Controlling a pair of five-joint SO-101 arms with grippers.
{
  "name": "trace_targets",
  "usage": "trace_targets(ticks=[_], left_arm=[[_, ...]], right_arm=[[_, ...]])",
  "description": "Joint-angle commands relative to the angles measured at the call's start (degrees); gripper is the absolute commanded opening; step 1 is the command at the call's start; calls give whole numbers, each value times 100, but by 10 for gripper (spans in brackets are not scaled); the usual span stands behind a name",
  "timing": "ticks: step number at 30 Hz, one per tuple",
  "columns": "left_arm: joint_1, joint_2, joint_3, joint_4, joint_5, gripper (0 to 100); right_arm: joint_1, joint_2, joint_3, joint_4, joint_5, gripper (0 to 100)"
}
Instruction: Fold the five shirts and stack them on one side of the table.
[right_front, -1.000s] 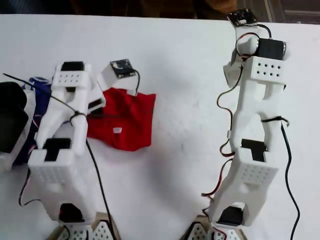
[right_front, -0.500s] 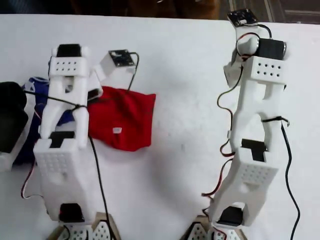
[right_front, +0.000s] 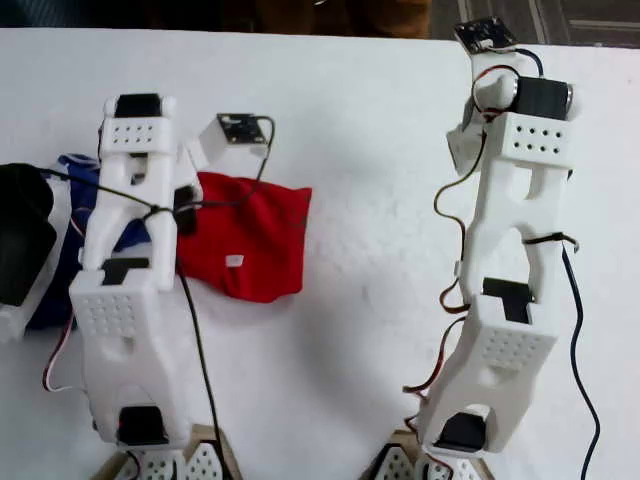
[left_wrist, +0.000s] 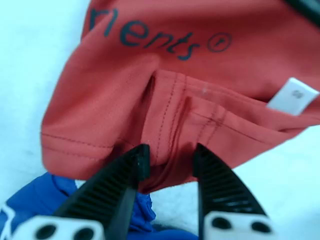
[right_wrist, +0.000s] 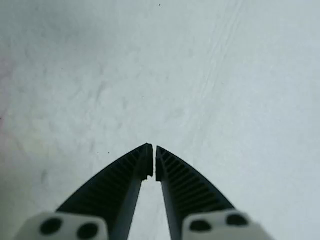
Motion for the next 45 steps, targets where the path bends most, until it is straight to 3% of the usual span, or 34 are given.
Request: trace_targets(ticks=[1,9,28,35,40,43,45], left_arm=[[-79,18,-127,-53,-26,175],[-70,70,-127,-18,-18,22],[-721,-9,-48,510,-580,26],[-897,-1398,1437,484,-2110,25],[-695,-2400,1226,475,-1371,28],[-598,-2347,1033,167,-1064,28],[-501,-2057,1007,-229,-440,28]], right_arm=[[48,-391,-18,127,-26,18],[31,-391,-18,127,-26,18],[31,-338,-18,110,-26,18],[57,-356,-18,110,-9,18],[57,-356,-18,110,-9,18],[57,-382,-18,110,-9,18],[66,-382,-18,110,-9,18]])
